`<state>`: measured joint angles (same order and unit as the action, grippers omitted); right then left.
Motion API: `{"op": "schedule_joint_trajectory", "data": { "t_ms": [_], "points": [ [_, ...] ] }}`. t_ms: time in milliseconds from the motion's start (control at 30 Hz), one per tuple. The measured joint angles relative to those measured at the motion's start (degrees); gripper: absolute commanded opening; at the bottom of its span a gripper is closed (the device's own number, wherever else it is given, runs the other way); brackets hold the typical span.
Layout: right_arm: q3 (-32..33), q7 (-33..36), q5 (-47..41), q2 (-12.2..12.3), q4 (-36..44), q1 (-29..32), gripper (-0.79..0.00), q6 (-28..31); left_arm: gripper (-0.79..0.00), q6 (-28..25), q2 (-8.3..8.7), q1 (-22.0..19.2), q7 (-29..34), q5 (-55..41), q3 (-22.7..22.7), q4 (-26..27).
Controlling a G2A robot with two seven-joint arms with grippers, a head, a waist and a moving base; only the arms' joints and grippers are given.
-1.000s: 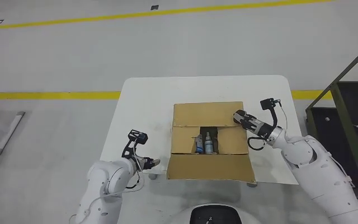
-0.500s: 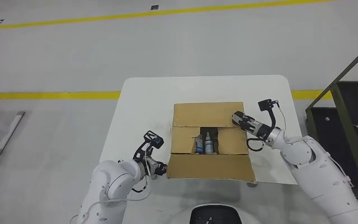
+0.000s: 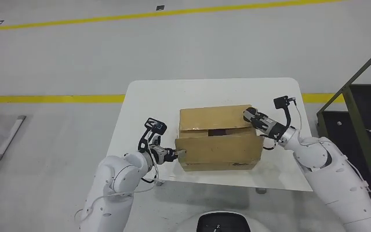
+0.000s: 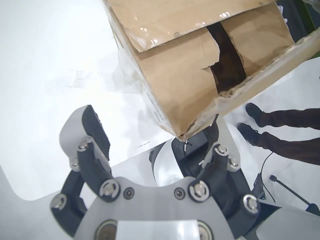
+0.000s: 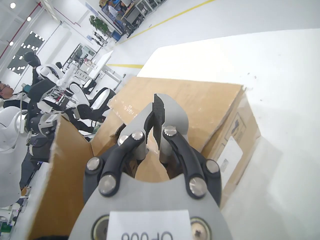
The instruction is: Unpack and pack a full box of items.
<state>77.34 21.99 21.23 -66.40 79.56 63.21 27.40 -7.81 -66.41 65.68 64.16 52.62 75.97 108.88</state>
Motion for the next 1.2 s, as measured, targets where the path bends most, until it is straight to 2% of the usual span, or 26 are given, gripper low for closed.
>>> {"op": "schedule_joint_trajectory", "data": {
  "t_ms": [200,400,533,800,900,1033,1200],
  "points": [
    [1.36,-2.10,3.10,0.31,4.78,1.65,-0.785,-1.04,0.000,5.14,-0.71,-4.00,-2.35,1.83,-3.90,-5.49],
    [-2.84,-4.56,11.48,-0.14,6.16,2.55,-0.785,-2.64,0.000,9.95,-1.36,-6.79,-3.10,2.93,-6.72,-10.64],
    [-6.69,-9.64,20.40,-0.75,4.85,2.48,-0.785,-5.59,0.000,10.75,-1.55,-7.70,-3.36,2.91,-7.44,-12.43],
    [-12.56,-13.83,28.23,-1.95,1.55,1.23,-0.785,-8.51,0.000,12.01,-1.63,-8.11,-3.81,2.47,-7.13,-12.95],
    [-13.20,-14.34,28.29,-2.22,0.71,0.79,-0.785,-8.51,0.000,12.98,-1.55,-7.95,-4.21,2.41,-6.23,-12.53],
    [-13.43,-14.01,27.26,-2.48,-0.20,0.16,-0.785,-8.03,0.000,17.58,-1.35,-7.12,-5.44,5.66,-4.56,-11.71],
    [-13.30,-13.46,25.62,-2.71,-0.61,-0.27,-0.785,-7.72,0.000,18.66,-1.13,-5.71,-6.21,8.47,-3.82,-10.95]
  ]
}}
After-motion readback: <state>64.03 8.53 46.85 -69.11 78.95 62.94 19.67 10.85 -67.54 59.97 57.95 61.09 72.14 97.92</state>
